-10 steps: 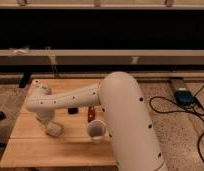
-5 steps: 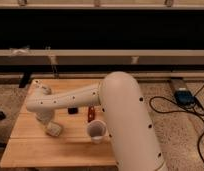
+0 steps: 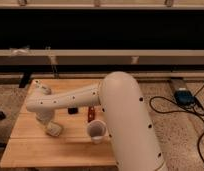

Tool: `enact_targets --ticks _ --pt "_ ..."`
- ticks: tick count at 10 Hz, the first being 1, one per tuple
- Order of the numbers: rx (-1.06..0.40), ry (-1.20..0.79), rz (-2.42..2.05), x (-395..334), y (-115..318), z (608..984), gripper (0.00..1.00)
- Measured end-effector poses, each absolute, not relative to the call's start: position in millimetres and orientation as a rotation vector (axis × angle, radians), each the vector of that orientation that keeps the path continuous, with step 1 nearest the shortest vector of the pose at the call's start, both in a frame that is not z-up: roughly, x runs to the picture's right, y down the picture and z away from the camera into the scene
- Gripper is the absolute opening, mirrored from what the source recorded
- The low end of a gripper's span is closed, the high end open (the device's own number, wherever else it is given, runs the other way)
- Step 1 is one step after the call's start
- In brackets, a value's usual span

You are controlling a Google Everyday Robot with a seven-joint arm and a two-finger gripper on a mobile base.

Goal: Wipe the white sponge on the table

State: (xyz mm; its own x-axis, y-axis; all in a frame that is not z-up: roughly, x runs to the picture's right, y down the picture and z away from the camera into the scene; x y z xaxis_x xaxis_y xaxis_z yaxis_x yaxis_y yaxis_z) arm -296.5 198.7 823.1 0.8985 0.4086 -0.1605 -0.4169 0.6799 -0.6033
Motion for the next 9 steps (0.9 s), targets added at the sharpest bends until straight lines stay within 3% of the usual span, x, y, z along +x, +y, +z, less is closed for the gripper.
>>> enact_targets --ticks 9 --pt "-0.642 0.022 0.460 -292.4 195.1 817.7 0.00"
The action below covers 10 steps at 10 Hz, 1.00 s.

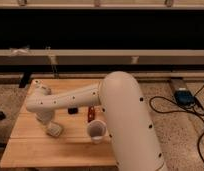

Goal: Wipe the white sponge on the table

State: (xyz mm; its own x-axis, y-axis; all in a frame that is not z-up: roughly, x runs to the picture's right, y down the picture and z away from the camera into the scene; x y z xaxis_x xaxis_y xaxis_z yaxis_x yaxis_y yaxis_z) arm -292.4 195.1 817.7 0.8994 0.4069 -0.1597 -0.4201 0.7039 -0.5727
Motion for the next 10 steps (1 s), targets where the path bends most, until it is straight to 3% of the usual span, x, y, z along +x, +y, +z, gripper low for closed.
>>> enact_targets --ticks 5,10 --pt "-0.478 -0.005 0.436 -297.5 153.1 766.0 0.00" --pt "-0.436 -0.059 0.451 -301.4 154.7 788.1 0.00"
